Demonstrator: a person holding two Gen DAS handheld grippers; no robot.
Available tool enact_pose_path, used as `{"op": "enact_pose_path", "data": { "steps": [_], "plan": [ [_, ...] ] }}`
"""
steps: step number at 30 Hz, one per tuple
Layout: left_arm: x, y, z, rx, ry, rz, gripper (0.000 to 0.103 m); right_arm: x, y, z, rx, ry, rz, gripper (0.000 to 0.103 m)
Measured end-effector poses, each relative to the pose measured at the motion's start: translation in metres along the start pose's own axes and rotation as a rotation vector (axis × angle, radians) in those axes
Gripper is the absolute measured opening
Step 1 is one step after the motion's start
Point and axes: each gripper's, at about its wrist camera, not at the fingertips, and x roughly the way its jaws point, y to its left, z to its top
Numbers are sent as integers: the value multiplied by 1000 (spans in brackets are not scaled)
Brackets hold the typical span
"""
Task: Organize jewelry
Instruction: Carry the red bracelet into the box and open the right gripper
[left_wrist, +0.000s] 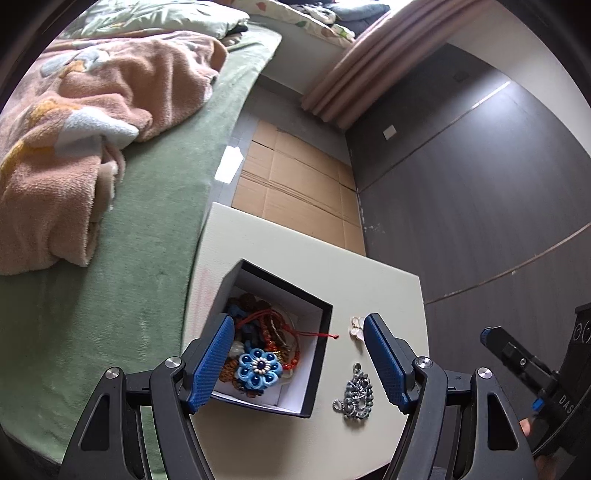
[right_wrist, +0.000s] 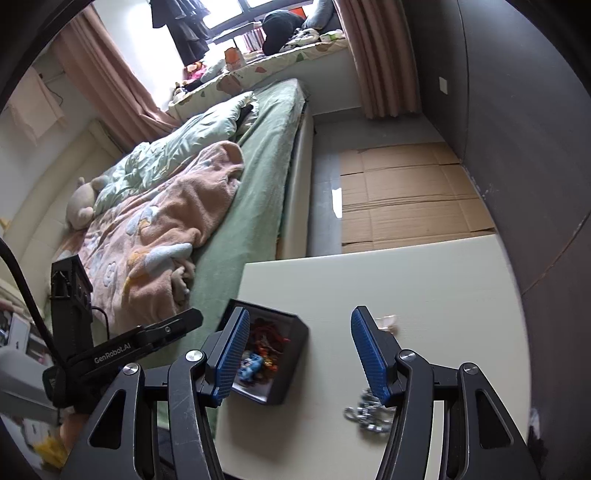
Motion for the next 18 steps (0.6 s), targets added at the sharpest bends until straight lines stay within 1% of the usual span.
{"op": "enact_pose_path", "data": {
  "steps": [2, 5, 9, 11, 13, 18],
  "plan": [
    [4, -12, -4, 43, -3, 20, 73, -7, -10, -1, 0, 1, -14, 58],
    [17, -36, -12, 118, 58, -25, 73, -14, -28, -9, 7, 4, -22, 58],
    [35, -68, -26, 213, 105, -3, 73, -15, -59, -24, 64, -11, 8, 58],
    [47, -81, -32, 237, 133, 12, 73, -13, -78, -32, 111, 5, 6, 58],
    [59, -91, -36, 249, 158, 35, 68, -13, -95, -37, 151, 12, 3, 58],
    [88, -111, -48, 277, 225, 82, 51, -13, -126, -42, 205, 16, -18, 58]
  ]
}}
